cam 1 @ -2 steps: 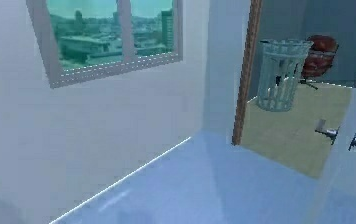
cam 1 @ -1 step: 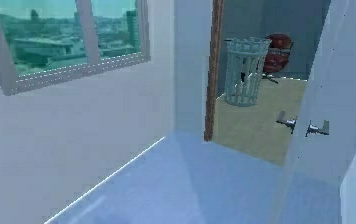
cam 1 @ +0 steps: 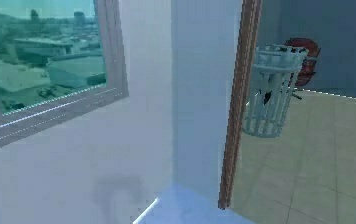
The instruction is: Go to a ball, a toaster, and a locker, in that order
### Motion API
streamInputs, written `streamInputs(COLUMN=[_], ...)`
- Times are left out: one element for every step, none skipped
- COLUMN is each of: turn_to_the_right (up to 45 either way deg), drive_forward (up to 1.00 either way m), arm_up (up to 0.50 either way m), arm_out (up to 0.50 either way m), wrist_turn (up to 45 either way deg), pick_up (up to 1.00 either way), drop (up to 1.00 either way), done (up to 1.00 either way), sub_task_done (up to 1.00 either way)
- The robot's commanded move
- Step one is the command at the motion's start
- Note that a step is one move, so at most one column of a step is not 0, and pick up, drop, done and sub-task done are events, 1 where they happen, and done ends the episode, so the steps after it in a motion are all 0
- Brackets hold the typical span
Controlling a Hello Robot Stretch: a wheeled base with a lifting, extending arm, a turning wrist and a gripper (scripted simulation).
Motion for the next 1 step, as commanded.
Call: streamInputs(turn_to_the_right=[45.0], drive_forward=[0.0], arm_up=[0.0], arm_out=[0.0], wrist_turn=[0.0], pick_up=[0.0], drop=[0.0], done=[0.0], sub_task_done=[0.0])
